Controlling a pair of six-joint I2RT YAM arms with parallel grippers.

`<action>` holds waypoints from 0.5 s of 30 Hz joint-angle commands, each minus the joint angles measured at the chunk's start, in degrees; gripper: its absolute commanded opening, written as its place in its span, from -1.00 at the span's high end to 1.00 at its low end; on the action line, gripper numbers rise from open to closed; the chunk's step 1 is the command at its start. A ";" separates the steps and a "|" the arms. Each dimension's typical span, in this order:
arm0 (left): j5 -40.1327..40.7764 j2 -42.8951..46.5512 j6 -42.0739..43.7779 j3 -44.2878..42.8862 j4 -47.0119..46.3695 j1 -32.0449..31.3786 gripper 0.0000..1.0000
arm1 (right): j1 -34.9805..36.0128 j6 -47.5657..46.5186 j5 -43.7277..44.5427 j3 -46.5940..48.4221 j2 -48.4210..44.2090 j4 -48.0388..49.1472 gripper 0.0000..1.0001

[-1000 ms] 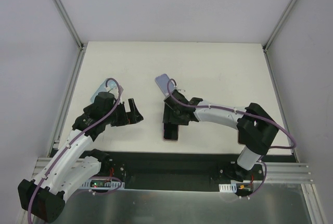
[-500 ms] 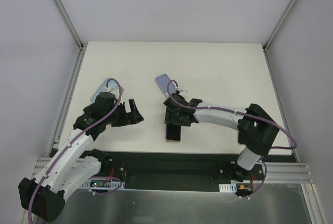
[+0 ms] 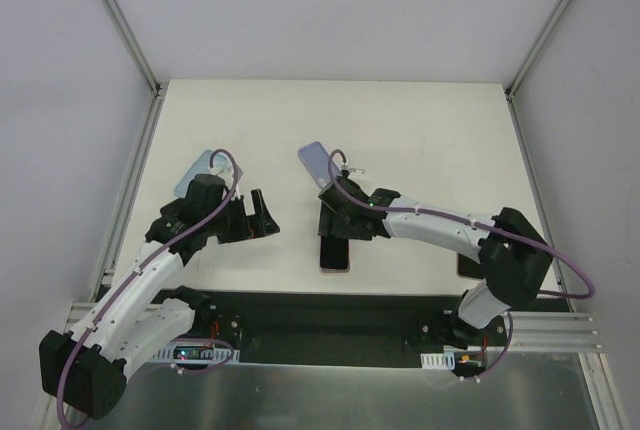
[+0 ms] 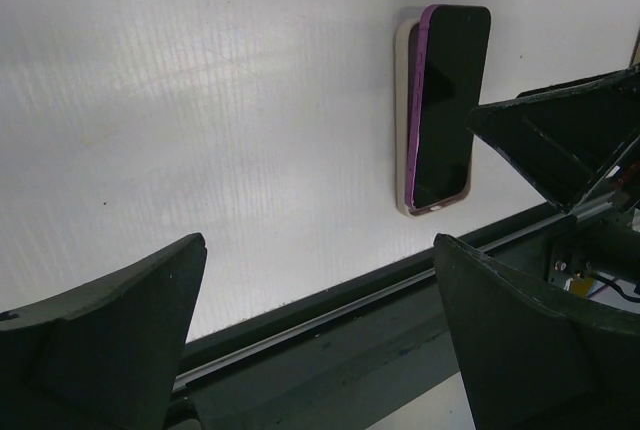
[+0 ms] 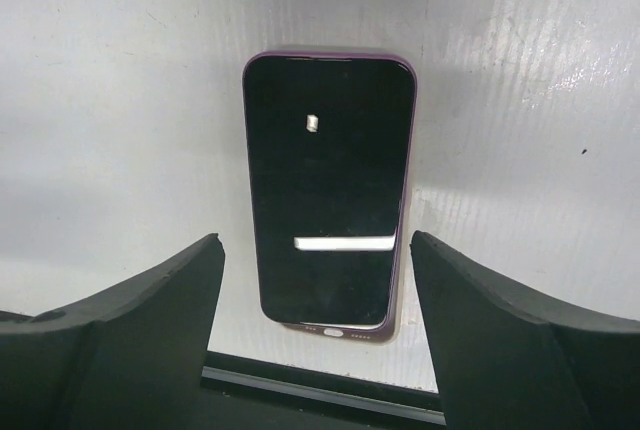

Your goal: Put the phone into the phone case

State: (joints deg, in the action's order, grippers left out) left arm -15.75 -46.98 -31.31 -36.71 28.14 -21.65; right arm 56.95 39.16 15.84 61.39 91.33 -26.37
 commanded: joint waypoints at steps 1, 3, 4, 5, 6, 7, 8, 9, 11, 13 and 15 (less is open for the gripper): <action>-4.19 -1.27 -1.47 -0.65 -3.52 0.29 -0.89 | 0.09 -5.22 1.31 0.15 -3.26 -0.71 -0.54; -8.04 -2.67 -2.52 1.02 -7.12 0.29 -0.83 | -1.48 -7.07 -1.49 -1.35 -4.75 0.70 -0.55; -9.38 -3.37 -3.05 1.46 -8.53 0.29 -0.73 | -2.45 -8.73 -3.77 -4.14 -5.37 3.49 -0.54; -11.04 -4.25 -3.66 2.42 -9.93 0.29 -0.66 | -4.46 -9.44 -7.80 -5.47 -6.76 5.00 -0.52; -12.45 -6.00 -4.98 2.95 -13.34 0.29 -0.61 | -5.43 -10.32 -9.75 -7.05 -7.47 6.49 -0.51; -15.08 -6.89 -5.86 3.57 -15.12 0.20 -0.48 | -6.23 -12.24 -12.90 -8.81 -8.00 8.94 -0.47; -16.06 -7.68 -6.82 4.79 -16.87 0.12 -0.42 | -7.11 -12.87 -13.98 -9.44 -8.79 9.49 -0.43; -16.68 -9.08 -9.01 5.59 -21.33 -0.41 -0.35 | -7.29 -13.40 -14.69 -10.14 -9.15 10.02 -0.36; -16.60 -10.75 -10.52 7.26 -25.22 -1.90 -0.22 | -7.46 -14.72 -17.59 -12.24 -10.11 11.60 -0.31; -15.63 -13.92 -11.67 7.44 -27.96 -4.79 -0.16 | -7.47 -14.90 -18.99 -13.83 -11.08 12.30 -0.26; -14.14 -17.68 -12.02 6.48 -29.27 -6.64 -0.08 | -7.73 -15.51 -20.14 -16.29 -12.57 12.92 -0.24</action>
State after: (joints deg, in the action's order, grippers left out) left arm -28.67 -60.18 -39.94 -29.78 7.92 -24.67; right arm 49.15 26.79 1.48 48.18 82.72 -17.21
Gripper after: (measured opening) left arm 0.562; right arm 0.628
